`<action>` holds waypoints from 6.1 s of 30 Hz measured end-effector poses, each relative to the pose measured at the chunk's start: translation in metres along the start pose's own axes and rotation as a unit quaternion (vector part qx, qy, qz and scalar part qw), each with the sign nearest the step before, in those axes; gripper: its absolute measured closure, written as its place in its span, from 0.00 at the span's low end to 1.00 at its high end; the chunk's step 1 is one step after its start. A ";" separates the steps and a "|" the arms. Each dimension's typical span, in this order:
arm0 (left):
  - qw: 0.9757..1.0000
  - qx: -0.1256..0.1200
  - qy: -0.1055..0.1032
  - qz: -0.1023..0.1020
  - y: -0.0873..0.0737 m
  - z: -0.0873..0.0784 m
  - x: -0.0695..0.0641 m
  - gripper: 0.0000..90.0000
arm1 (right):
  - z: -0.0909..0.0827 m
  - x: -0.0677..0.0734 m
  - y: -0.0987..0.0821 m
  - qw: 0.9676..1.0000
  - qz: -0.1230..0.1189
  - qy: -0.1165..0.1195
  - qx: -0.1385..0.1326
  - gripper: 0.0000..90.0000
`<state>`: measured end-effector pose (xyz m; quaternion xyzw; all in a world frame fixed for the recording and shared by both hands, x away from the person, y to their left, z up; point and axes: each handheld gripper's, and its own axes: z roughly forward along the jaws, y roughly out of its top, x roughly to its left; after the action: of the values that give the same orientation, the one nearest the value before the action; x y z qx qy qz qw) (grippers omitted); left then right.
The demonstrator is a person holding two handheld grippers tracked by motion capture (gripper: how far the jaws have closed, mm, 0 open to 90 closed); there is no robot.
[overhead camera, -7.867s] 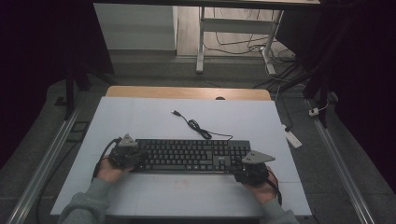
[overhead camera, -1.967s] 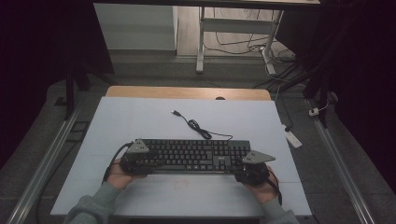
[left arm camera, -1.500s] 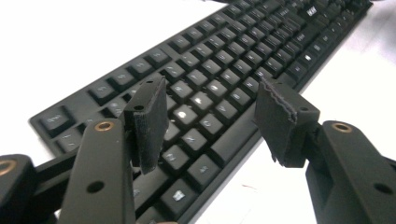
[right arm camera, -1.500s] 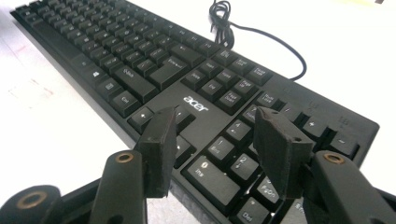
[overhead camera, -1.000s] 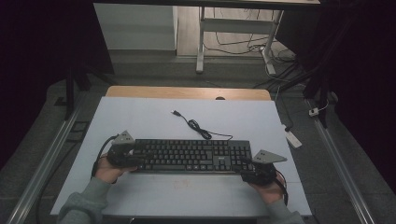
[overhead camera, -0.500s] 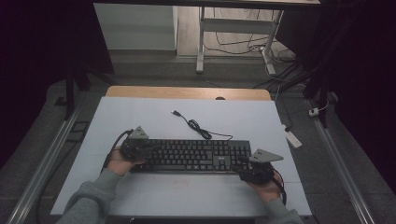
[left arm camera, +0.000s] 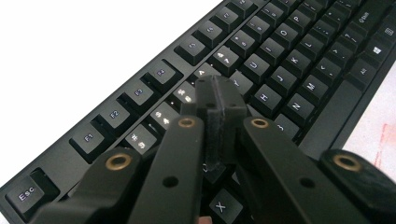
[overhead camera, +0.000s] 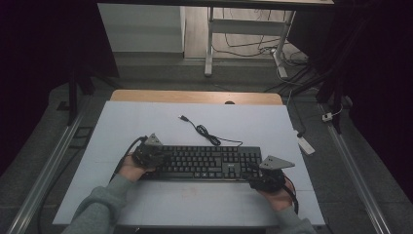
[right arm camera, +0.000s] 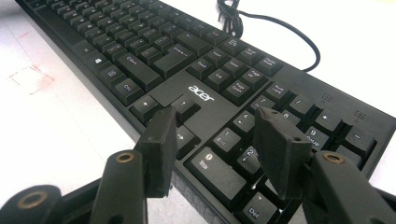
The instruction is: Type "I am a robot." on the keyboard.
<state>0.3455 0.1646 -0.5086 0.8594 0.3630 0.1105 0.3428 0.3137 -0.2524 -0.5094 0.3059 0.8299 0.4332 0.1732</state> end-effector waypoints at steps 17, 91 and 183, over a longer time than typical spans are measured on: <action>1.000 0.016 0.004 -0.006 -0.002 0.010 0.004 0.99 | 0.000 -0.001 -0.001 1.000 0.004 0.001 -0.001 0.55; 0.995 -0.060 0.025 -0.071 -0.054 -0.057 -0.005 0.42 | 0.021 0.014 0.038 0.998 -0.008 0.063 -0.025 0.95; 0.995 -0.052 0.037 -0.070 -0.055 -0.049 -0.004 0.38 | 0.053 0.044 0.059 0.998 -0.043 0.042 -0.001 0.62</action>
<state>0.2912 0.2147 -0.5094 0.8081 0.4289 0.1369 0.3798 0.3306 -0.1650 -0.4912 0.2515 0.8482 0.4390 0.1569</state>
